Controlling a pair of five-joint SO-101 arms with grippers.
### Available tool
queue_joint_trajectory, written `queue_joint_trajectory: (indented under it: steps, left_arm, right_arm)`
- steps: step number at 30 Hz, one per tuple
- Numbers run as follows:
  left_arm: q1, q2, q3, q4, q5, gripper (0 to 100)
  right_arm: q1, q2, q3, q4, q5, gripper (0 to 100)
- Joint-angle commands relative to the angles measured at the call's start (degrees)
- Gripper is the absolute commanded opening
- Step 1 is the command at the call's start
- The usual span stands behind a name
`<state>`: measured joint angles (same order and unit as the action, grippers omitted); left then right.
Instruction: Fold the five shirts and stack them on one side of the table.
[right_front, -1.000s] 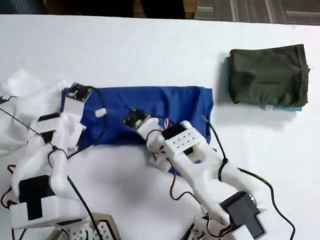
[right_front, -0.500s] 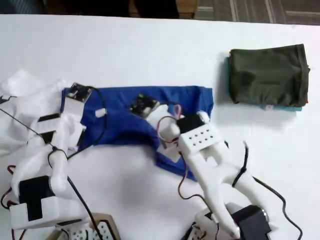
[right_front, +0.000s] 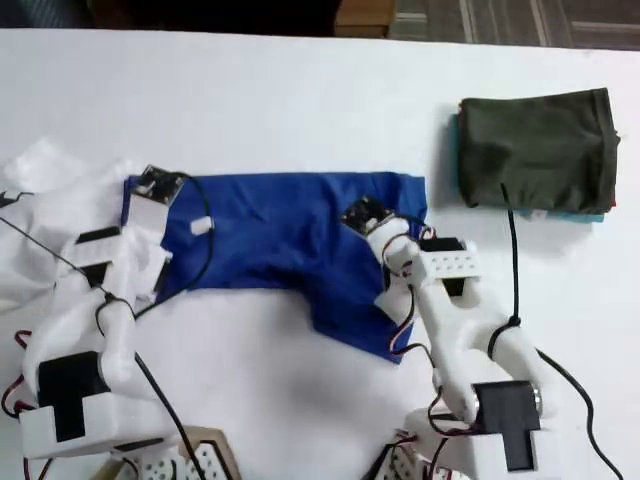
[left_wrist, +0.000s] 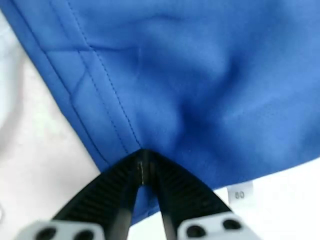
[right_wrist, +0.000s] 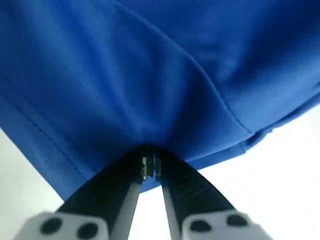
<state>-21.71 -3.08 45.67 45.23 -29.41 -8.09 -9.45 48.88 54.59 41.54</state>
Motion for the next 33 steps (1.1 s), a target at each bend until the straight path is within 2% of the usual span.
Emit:
queue_joint_trajectory:
  steps: [1, 5, 13, 18, 25, 30, 33]
  left_arm:
    - [0.8, -0.4, 0.0, -1.6, -0.3, 3]
    - [-0.2, -0.8, -1.3, 1.8, -0.3, 3]
    - [-2.7, -0.8, -13.3, 19.9, -0.3, 3]
    - [-4.1, -0.4, -13.6, 20.2, -0.4, 3]
    - [-4.2, -0.7, -12.3, 19.4, -0.4, 3]
    - [-5.2, -0.8, -14.9, 21.9, -0.3, 3]
    - [-4.9, -0.7, -17.0, 21.9, 0.1, 3]
  right_arm:
    - [0.9, 0.2, -0.4, -0.5, 0.9, 1.9]
    - [1.0, 0.2, -0.4, -0.5, 0.9, 1.9]
    - [2.2, 0.2, -1.8, 2.0, 0.9, 1.9]
    - [5.1, 0.2, -7.0, 7.3, 0.9, 1.9]
    - [2.0, -0.5, -14.9, 16.4, 0.5, 1.9]
    - [-3.2, -6.5, -19.8, 18.9, 0.3, 1.9]
    - [-8.6, -8.1, -20.3, 14.1, -5.3, 1.9]
